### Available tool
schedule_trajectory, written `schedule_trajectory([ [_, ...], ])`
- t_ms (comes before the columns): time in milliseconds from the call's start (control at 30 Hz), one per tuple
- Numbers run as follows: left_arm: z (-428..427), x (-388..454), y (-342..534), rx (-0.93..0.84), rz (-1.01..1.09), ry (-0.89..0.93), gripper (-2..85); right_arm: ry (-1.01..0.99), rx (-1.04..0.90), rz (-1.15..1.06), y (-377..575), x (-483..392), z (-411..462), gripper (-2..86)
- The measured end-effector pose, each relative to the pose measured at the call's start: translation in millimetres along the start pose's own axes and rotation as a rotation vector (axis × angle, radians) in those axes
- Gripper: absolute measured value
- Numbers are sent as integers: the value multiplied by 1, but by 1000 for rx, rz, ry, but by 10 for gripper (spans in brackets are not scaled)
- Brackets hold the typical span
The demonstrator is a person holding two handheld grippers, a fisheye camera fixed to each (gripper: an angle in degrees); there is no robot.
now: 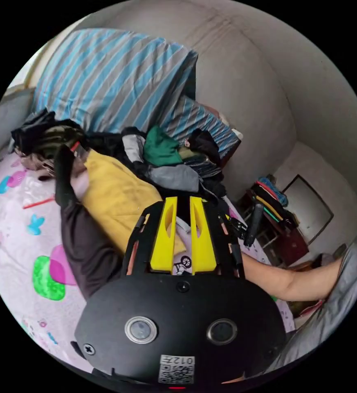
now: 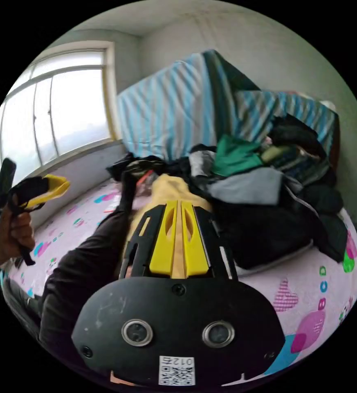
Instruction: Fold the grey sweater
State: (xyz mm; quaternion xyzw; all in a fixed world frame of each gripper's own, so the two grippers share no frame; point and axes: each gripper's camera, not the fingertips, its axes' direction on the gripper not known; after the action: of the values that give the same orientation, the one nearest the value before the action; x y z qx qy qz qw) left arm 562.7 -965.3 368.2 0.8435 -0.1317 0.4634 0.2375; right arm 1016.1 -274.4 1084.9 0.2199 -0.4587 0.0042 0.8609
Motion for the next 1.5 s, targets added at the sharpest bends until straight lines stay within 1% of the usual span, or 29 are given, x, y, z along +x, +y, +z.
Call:
schedule_trajectory([
  [33, 33, -13, -15, -48, -14, 22, 42, 20, -9, 27, -8, 24, 0, 21],
  [67, 63, -24, -27, -82, -20, 34, 47, 62, -31, 85, -24, 70, 1, 32],
  [100, 78, -29, -34, -99, -23, 44, 50, 91, -45, 142, -41, 112, 1, 48],
  [133, 106, -41, -46, -133, -33, 63, 57, 100, -48, 165, -50, 132, 1, 56],
  [200, 145, -62, -64, -169, -81, 102, 68, 134, -71, 257, -84, 203, 5, 68],
  [333, 231, -126, -101, -242, -291, 234, 95, 174, -81, 362, -133, 285, 8, 84],
  [433, 278, -173, -119, -266, -436, 311, 109, 141, -126, 438, -160, 338, 12, 94],
  [500, 303, -198, -127, -296, -492, 345, 115, 91, -194, 446, -175, 368, 18, 74],
  [567, 329, -228, -136, -341, -534, 334, 121, 33, -228, 444, -183, 382, 18, 46],
  [633, 342, -247, -140, -361, -554, 328, 125, -113, -187, 464, -189, 398, 4, 30],
  [667, 349, -259, -141, -368, -569, 324, 127, -259, -121, 503, -189, 410, -9, 21],
  [700, 352, -265, -142, -371, -578, 325, 128, -343, -91, 516, -190, 415, -19, 17],
  [767, 360, -285, -142, -369, -611, 373, 131, -402, -94, 471, -194, 411, -29, 12],
  [900, 360, -305, -136, -362, -635, 440, 130, -642, -57, 463, -184, 400, -53, 6],
  [1000, 349, -321, -123, -327, -677, 513, 120, -775, -32, 500, -164, 395, -71, 3],
  [1067, 335, -331, -109, -297, -711, 614, 110, -839, -8, 521, -151, 391, -84, 2],
  [1167, 303, -333, -93, -261, -679, 655, 97, -877, 20, 494, -142, 373, -111, 1],
  [1267, 254, -329, -82, -255, -627, 586, 81, -870, -8, 460, -136, 343, -136, -1],
  [1333, 221, -328, -78, -273, -571, 555, 69, -917, -14, 485, -125, 322, -146, -2],
  [1433, 153, -324, -68, -287, -481, 490, 50, -1037, -35, 512, -108, 276, -158, -5],
  [1500, 107, -320, -57, -286, -431, 417, 43, -1118, -97, 524, -94, 229, -161, -6],
])
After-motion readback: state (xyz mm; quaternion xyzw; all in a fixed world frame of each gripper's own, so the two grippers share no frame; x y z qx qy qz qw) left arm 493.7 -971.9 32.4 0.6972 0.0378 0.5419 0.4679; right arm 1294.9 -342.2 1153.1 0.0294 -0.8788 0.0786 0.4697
